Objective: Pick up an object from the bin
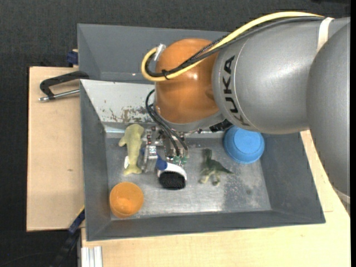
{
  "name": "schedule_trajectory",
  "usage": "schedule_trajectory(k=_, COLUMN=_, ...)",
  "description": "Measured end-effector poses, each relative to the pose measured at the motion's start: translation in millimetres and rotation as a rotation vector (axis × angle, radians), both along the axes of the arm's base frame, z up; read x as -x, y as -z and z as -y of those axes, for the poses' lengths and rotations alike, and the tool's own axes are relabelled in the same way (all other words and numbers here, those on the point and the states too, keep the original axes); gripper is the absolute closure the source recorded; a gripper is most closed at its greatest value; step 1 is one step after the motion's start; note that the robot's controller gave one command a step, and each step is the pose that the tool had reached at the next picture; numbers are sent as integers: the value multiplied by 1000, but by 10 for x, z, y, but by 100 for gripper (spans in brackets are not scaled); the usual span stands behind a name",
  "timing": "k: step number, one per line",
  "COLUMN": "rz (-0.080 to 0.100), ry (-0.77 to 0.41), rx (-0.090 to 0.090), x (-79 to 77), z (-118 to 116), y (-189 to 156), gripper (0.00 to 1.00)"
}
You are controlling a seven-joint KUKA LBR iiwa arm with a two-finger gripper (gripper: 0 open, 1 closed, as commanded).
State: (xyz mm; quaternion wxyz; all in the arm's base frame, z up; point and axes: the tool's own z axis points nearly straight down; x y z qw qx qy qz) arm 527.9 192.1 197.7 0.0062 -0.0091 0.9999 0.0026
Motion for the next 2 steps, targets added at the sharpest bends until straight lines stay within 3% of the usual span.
schedule_trajectory(k=1, rz=0, ry=-23, rx=0, x=162, z=-121, y=-644, gripper=100)
schedule_trajectory(k=2, rz=-8, ry=-22, rx=3, x=168, z=-110, y=-602, gripper=0)
